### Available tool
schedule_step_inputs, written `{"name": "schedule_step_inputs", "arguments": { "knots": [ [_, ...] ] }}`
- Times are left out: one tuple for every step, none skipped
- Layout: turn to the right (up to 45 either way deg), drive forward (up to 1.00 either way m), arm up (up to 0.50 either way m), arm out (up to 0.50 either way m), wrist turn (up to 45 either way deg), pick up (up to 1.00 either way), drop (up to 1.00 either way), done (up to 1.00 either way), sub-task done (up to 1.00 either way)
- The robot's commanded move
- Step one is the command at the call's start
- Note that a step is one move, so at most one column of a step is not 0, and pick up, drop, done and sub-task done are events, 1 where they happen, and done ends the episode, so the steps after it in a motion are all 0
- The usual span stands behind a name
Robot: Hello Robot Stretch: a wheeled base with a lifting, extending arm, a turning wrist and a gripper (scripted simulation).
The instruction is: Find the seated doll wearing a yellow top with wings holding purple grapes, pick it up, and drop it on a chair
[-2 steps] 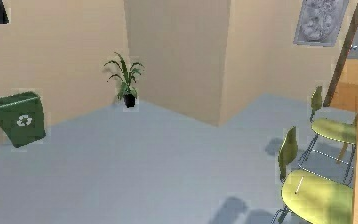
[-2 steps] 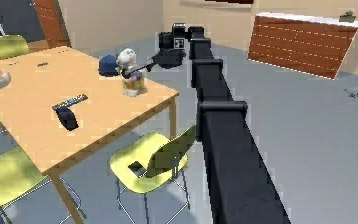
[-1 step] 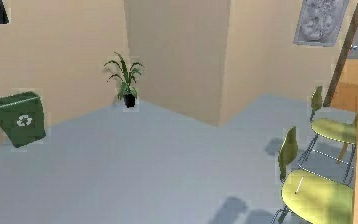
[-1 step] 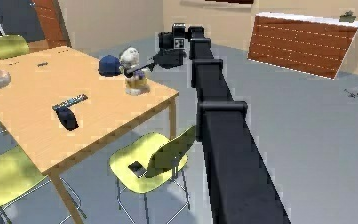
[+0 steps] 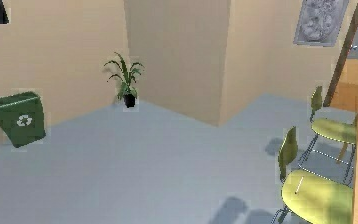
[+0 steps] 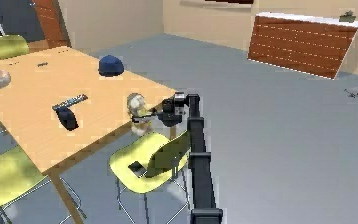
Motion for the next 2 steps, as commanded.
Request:
{"name": "schedule_step_inputs", "arguments": {
  "knots": [
    [0.0,0.00,-0.32,0.00,0.0,0.00,0.00,0.00,0.00],
    [0.0,0.00,0.00,0.00,0.0,0.00,1.00,0.00,0.00]
  ]
}}
